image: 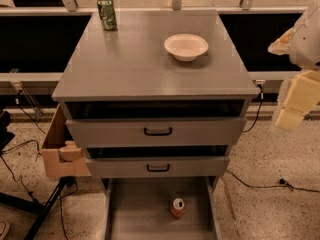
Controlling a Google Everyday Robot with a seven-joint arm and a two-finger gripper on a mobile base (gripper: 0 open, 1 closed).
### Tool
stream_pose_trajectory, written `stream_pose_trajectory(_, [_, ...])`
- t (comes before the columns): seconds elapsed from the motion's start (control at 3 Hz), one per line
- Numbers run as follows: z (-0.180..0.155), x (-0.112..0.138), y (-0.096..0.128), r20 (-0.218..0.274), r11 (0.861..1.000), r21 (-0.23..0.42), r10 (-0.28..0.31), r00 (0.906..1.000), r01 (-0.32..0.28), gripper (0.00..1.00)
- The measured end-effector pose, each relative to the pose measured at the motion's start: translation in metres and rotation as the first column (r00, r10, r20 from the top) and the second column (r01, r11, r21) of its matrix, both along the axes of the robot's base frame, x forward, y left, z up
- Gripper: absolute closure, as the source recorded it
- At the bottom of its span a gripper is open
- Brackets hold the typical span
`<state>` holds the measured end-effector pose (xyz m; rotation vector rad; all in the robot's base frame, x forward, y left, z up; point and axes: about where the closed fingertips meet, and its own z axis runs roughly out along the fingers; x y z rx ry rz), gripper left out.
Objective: Pick coke can from bottom drawer and place on counter
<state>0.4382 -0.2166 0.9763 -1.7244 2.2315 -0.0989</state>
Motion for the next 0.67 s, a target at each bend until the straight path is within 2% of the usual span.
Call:
stream_pose_trajectory(0.33, [0.0001, 0.0001, -0.0001, 0.000, 1.000, 0.000, 0.000, 1.0000, 0.000, 0.00])
stream_pose_trajectory(0.67, [0.0043, 0.0036, -0.0055, 0.019, 0.999, 0.028, -0.020, 0.9996, 0.020, 0.00])
